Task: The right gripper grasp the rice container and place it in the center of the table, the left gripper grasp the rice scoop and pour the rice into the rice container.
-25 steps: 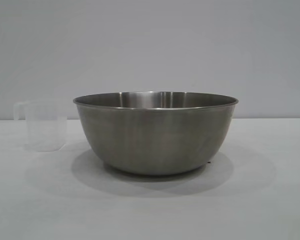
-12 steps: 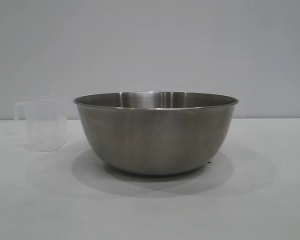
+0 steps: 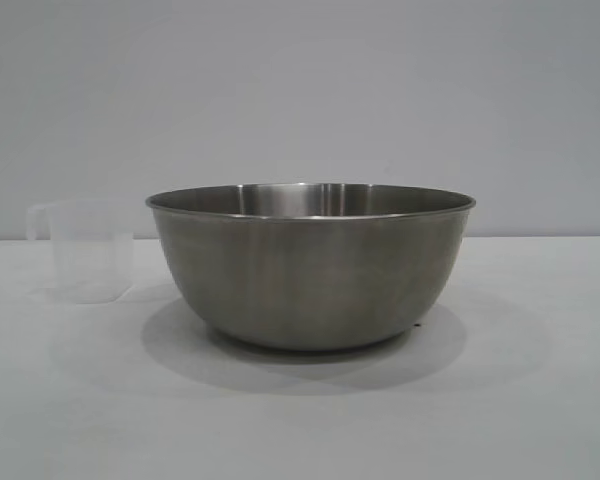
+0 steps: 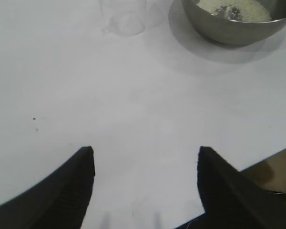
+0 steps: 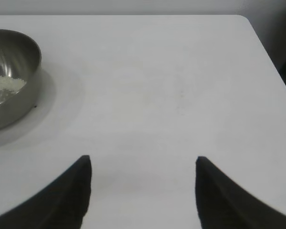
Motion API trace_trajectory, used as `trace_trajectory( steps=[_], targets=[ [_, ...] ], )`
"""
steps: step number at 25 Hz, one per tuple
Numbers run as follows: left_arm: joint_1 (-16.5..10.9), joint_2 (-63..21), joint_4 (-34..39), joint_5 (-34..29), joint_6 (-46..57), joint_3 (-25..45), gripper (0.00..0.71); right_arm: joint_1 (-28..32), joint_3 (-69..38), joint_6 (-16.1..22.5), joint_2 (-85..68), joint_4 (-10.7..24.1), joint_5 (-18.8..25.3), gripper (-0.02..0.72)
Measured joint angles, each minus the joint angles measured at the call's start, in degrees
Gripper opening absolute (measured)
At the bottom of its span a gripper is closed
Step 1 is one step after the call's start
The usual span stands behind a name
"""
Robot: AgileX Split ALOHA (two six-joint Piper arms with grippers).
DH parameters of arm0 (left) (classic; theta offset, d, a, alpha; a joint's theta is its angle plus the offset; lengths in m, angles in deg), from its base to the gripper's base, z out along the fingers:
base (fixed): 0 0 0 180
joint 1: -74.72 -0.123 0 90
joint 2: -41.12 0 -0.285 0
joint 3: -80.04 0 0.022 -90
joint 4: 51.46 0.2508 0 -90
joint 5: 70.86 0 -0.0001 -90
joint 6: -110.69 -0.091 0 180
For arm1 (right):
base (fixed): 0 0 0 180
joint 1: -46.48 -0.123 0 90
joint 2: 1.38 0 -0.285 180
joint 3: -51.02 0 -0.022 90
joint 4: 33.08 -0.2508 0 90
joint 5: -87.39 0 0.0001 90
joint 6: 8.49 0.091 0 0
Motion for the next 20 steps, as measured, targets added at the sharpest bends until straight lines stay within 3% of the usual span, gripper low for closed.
trace_trajectory(
  steps=[15,17,20],
  targets=[
    [-0.37,-0.42,0.12,0.00,-0.11,0.13,0.400,0.00,0.00,0.00,0.00,0.00,0.00,0.442],
    [-2.23,-0.55,0.12,0.00,-0.11,0.13,0.400,0.00,0.00,0.00,0.00,0.00,0.00,0.442],
    [-7.84,-0.55,0.12,0.00,-0.11,0.13,0.400,0.00,0.00,0.00,0.00,0.00,0.00,0.442]
  ],
)
